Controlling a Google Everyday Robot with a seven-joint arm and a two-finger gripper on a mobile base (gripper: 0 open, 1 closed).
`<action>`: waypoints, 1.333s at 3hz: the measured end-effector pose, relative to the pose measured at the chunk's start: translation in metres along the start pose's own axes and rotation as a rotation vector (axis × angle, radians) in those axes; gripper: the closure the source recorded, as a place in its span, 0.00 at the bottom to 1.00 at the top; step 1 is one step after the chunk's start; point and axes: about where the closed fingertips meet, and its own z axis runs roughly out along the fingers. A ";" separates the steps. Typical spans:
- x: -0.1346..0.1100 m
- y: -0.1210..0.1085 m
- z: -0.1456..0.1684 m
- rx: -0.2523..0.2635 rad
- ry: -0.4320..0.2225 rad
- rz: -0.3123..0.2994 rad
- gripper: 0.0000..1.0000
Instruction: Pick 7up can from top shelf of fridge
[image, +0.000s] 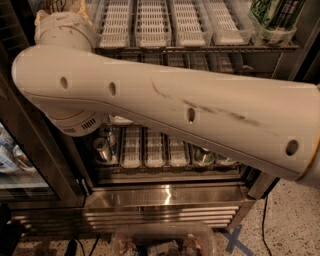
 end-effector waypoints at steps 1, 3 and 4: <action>0.002 0.000 0.001 -0.001 0.004 0.001 0.74; 0.002 0.000 0.001 -0.001 0.004 0.001 1.00; 0.002 0.000 0.001 -0.001 0.004 0.001 1.00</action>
Offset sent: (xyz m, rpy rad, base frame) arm 0.0011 0.0003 -0.0018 -0.0003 0.0040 0.0000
